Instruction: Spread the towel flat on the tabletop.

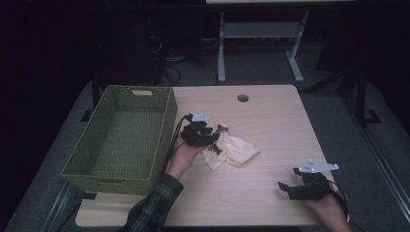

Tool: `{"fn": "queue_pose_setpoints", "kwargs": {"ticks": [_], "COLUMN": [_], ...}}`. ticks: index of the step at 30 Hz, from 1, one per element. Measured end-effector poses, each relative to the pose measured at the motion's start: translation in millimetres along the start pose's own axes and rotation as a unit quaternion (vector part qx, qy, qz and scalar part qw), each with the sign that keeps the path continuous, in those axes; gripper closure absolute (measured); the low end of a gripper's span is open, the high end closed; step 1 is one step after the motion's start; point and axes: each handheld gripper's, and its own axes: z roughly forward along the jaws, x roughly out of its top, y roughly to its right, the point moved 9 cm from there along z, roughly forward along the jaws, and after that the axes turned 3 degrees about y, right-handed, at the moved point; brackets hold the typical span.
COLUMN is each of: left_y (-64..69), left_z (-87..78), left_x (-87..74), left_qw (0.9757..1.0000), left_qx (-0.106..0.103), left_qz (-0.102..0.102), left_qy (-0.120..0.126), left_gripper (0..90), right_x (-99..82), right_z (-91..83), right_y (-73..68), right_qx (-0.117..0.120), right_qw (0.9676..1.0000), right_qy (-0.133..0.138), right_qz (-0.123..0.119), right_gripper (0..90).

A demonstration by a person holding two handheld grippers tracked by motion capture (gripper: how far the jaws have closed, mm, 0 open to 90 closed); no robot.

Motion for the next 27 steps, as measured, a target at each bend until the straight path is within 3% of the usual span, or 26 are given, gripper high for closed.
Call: {"fn": "queue_pose_setpoints", "kwargs": {"ticks": [6,9,13,19,23,27], "left_y": [18.5,25.0,33.3,39.7,40.5,36.1], "left_z": [-3.7,-4.5,-4.8,-0.4,4.7,5.4], "left_x": [-24.5,-35.0,-52.2,-71.1,-79.6,-82.6], "left_qw": [0.9996,0.9993,0.9981,0.9964,0.994,0.9924], "left_qx": [-0.02,-0.028,-0.039,-0.045,-0.029,-0.012], "left_qz": [0.007,0.01,0.024,0.041,0.067,0.081], "left_qy": [-0.016,-0.022,-0.04,-0.06,-0.082,-0.091], "left_gripper": [57.9,57.9,56.8,55.8,56.9,69.4], "right_x": [17.9,28.3,44.9,69.3,79.9,84.1], "right_z": [5.4,11.0,19.0,33.5,47.6,61.9], "right_y": [-3.2,-2.7,0.2,-4.8,-11.2,-15.2], "right_qx": [0.002,0.01,0.006,0.03,0.042,0.048], "right_qw": [0.9999,0.9998,0.9996,0.999,0.9986,0.9987], "right_qy": [0.013,0.019,0.026,0.032,0.03,0.016], "right_qz": [-0.006,0.003,-0.001,-0.002,-0.004,0.002], "right_gripper": [23.9,30.1,37.5,43.3,43.7,42.9]}}
